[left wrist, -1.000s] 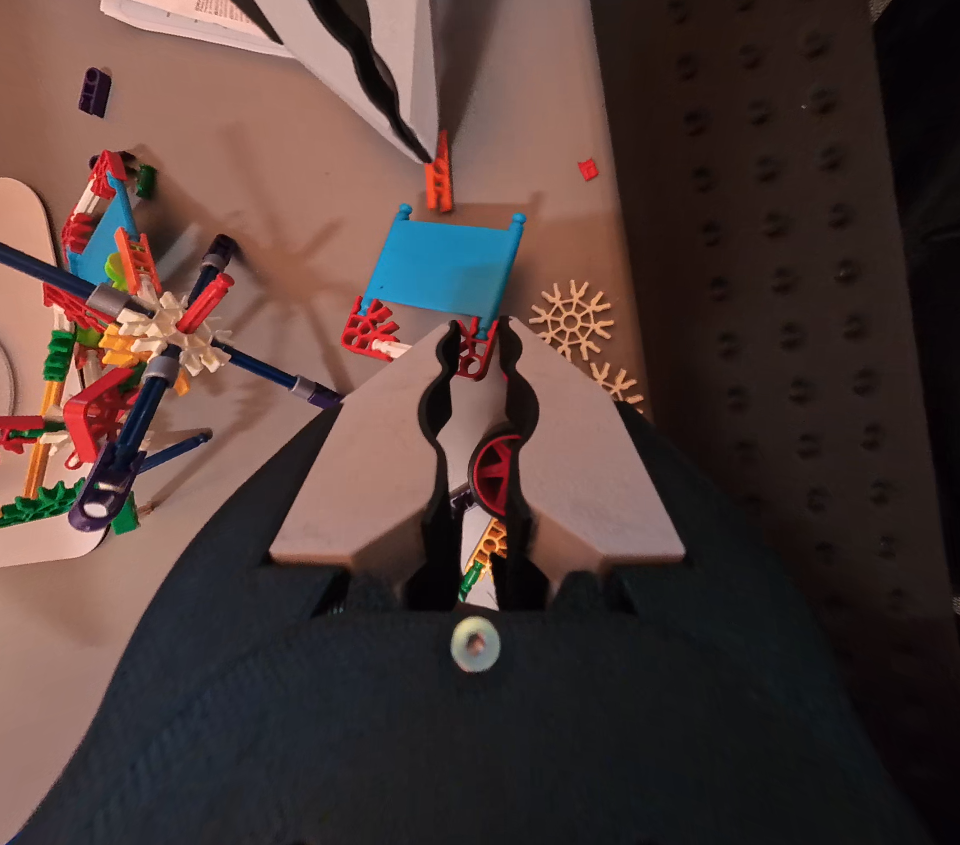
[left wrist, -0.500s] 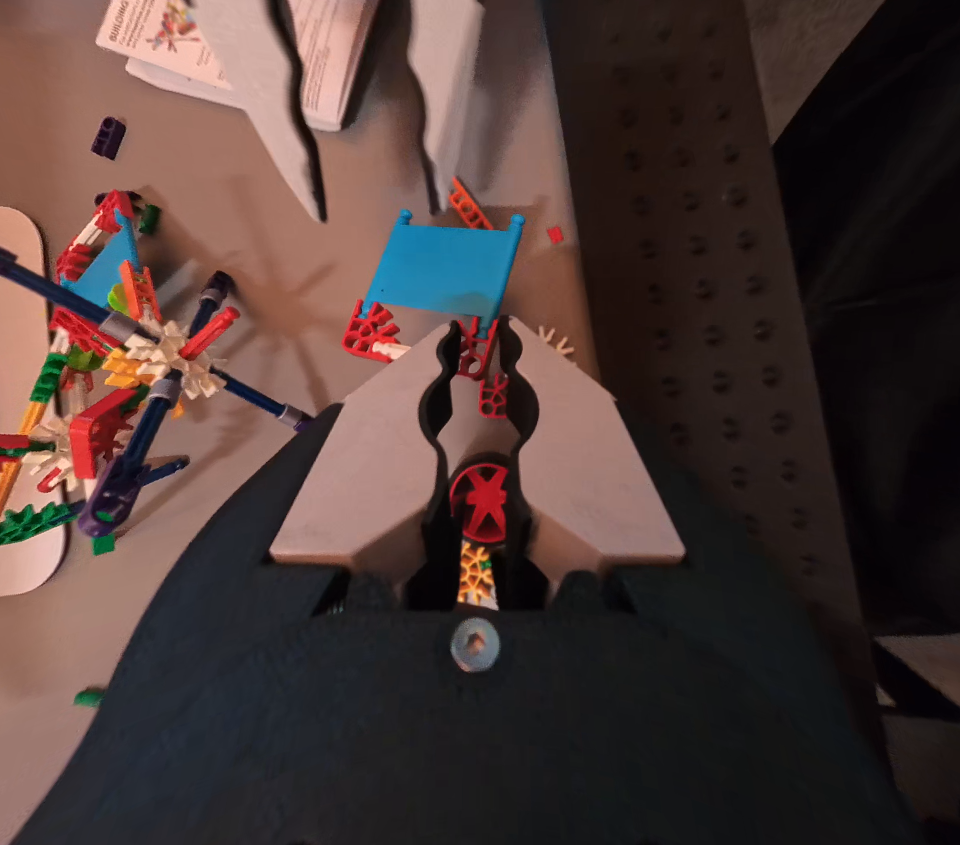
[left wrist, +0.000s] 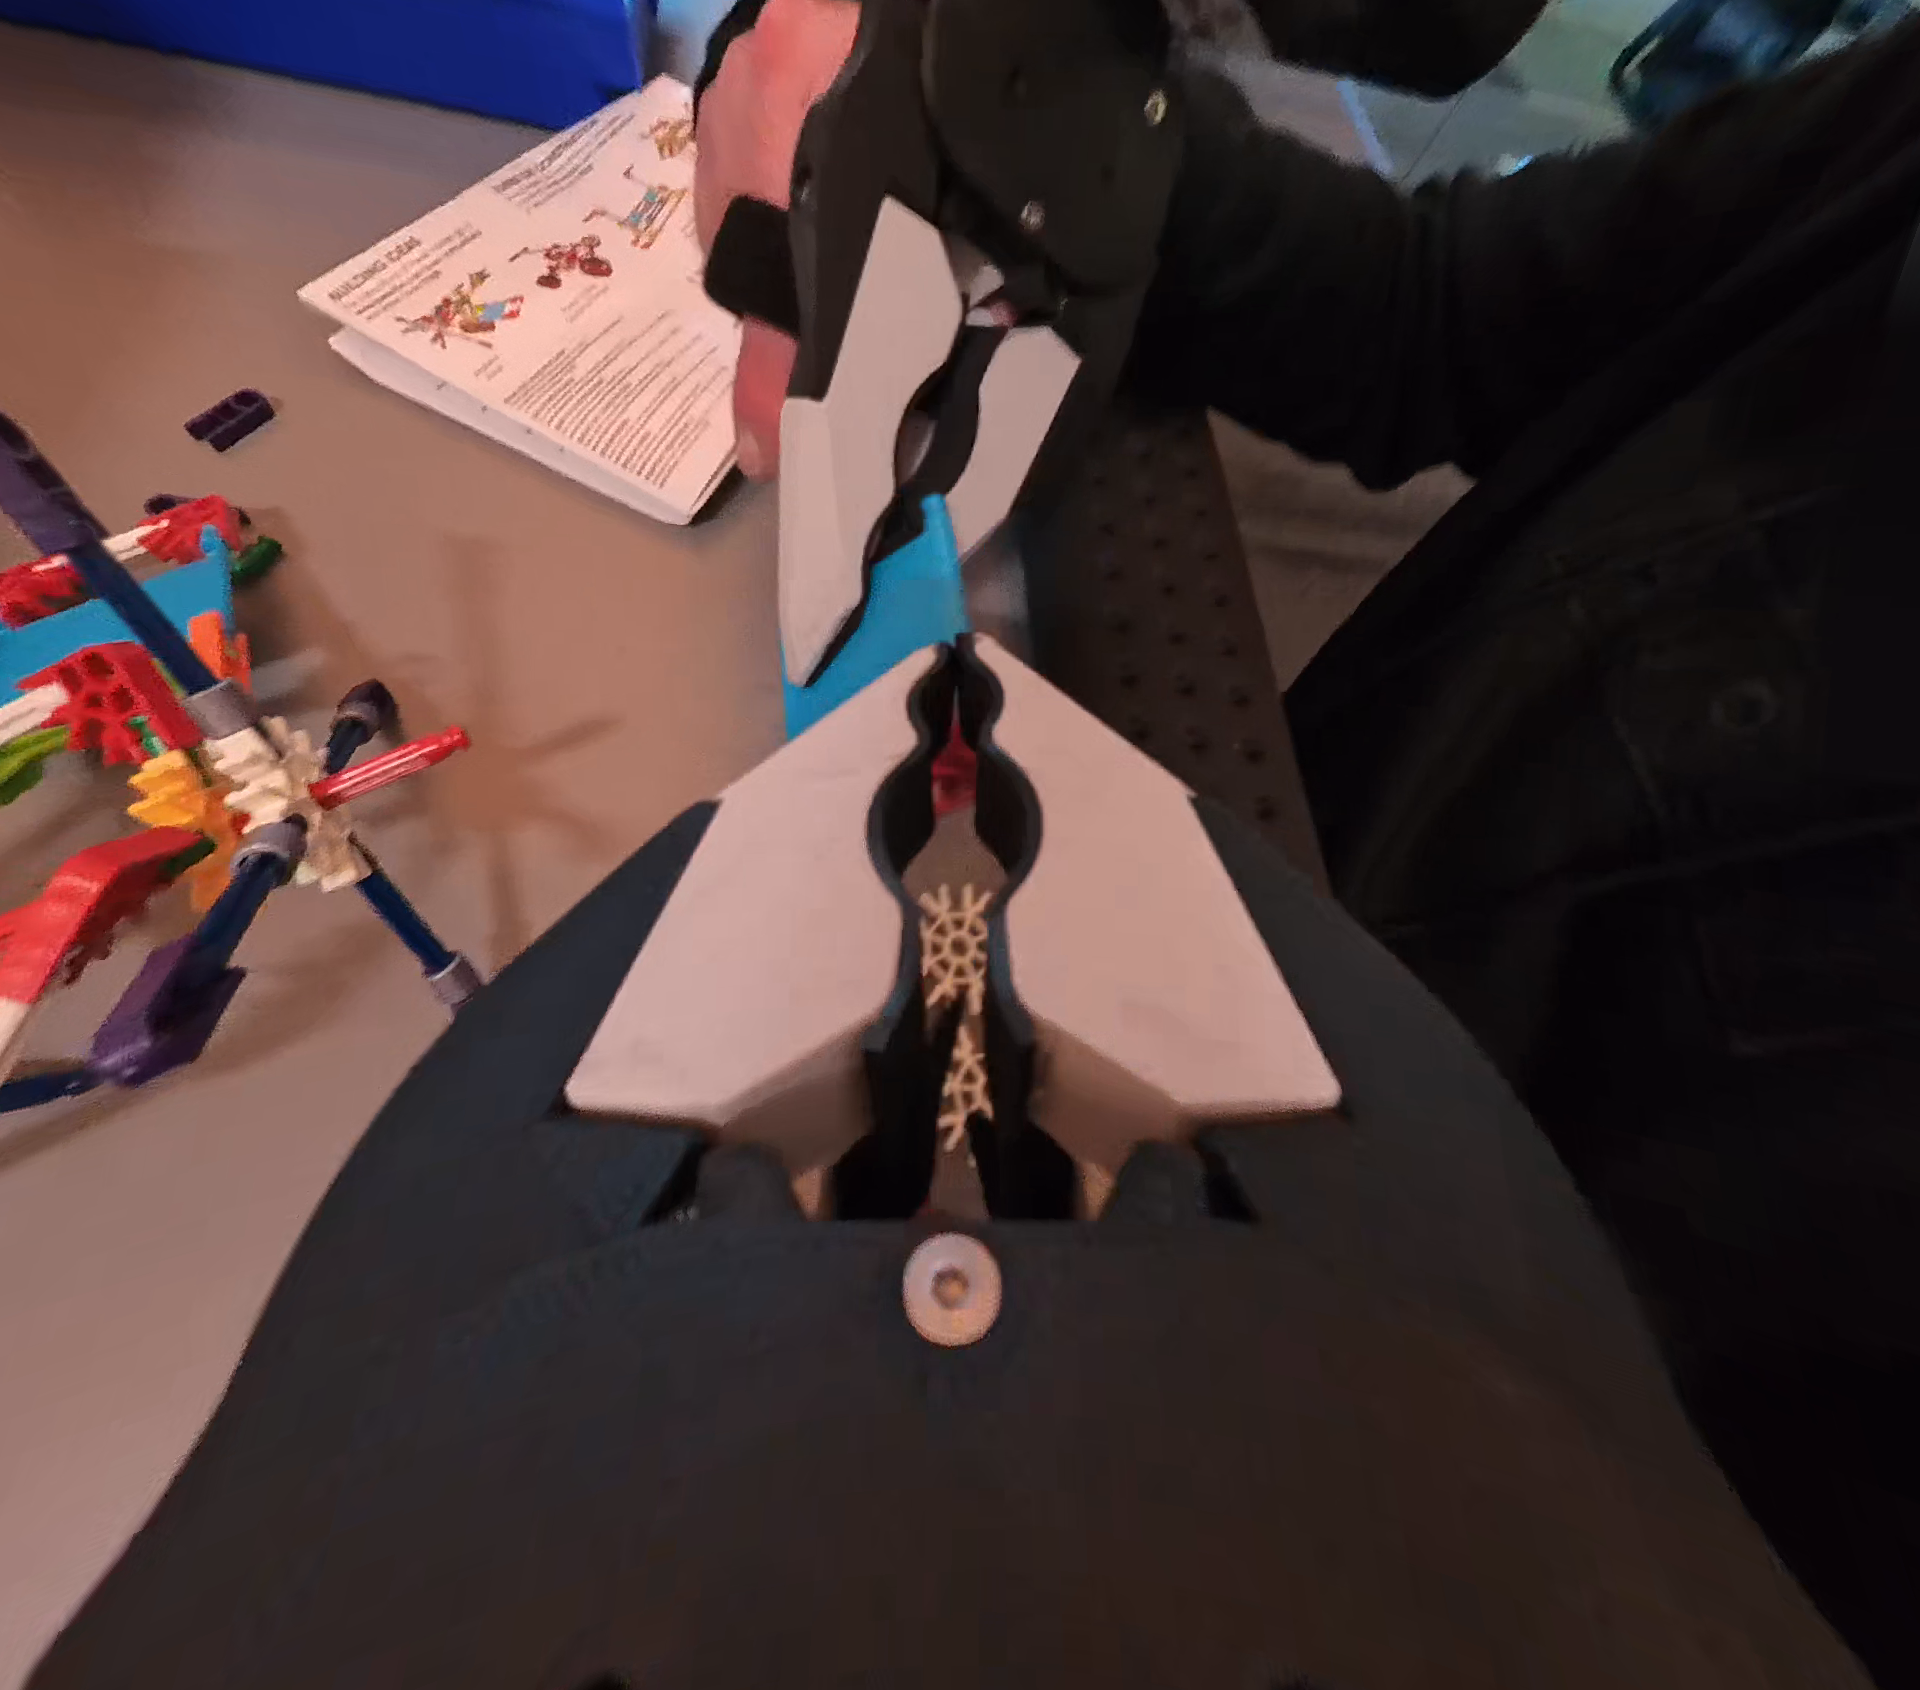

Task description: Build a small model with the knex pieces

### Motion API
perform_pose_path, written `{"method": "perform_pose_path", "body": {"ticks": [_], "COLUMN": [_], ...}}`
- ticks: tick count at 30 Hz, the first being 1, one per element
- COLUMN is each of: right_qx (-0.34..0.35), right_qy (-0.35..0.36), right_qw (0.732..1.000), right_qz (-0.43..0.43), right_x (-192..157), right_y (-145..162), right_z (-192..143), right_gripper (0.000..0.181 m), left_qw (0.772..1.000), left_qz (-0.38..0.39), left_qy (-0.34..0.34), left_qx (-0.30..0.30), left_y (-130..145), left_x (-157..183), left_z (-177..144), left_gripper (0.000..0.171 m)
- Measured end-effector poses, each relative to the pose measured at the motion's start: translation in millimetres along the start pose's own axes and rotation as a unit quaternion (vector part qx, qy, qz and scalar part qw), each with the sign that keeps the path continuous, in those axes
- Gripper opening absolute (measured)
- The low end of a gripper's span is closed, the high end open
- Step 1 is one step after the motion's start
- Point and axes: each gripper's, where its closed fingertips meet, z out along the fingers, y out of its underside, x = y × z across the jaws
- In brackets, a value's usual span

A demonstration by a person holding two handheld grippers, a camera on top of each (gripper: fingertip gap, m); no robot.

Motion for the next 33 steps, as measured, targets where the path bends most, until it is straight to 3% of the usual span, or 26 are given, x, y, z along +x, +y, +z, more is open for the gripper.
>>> {"method": "perform_pose_path", "body": {"ticks": [5, 11, 13, 17, 21, 24, 27, 30, 33], "right_qx": [0.022, 0.038, 0.046, 0.039, 0.031, -0.023, -0.095, -0.099, -0.097], "right_qy": [-0.042, -0.12, -0.14, -0.159, -0.172, -0.19, -0.214, -0.209, -0.198], "right_qw": [0.997, 0.976, 0.97, 0.966, 0.963, 0.963, 0.96, 0.961, 0.961], "right_qz": [0.06, 0.176, 0.193, 0.201, 0.207, 0.191, 0.154, 0.15, 0.165], "right_x": [-3, -7, -11, -18, -25, -38, -59, -58, -52], "right_y": [3, 14, 10, 10, 10, 29, 53, 51, 53], "right_z": [-4, -4, -4, 0, 3, 1, 2, 7, 10], "right_gripper": [0.0, 0.0, 0.0, 0.0, 0.0, 0.025, 0.028, 0.009, 0.007], "left_qw": [0.999, 0.988, 0.983, 0.975, 0.973, 0.972, 0.974, 0.974, 0.974], "left_qz": [0.009, 0.095, 0.109, 0.124, 0.121, 0.108, 0.103, 0.1, 0.098], "left_qy": [-0.035, -0.12, -0.144, -0.175, -0.184, -0.194, -0.188, -0.186, -0.185], "left_qx": [0.003, 0.007, -0.015, -0.051, -0.062, -0.072, -0.077, -0.081, -0.081], "left_y": [4, 8, 17, 32, 37, 42, 47, 48, 46], "left_x": [-4, -11, -14, -19, -18, -19, -18, -18, -20], "left_z": [4, 3, 13, 26, 28, 26, 27, 25, 23], "left_gripper": [0.0, 0.035, 0.032, 0.009, 0.004, 0.004, 0.004, 0.004, 0.004]}}
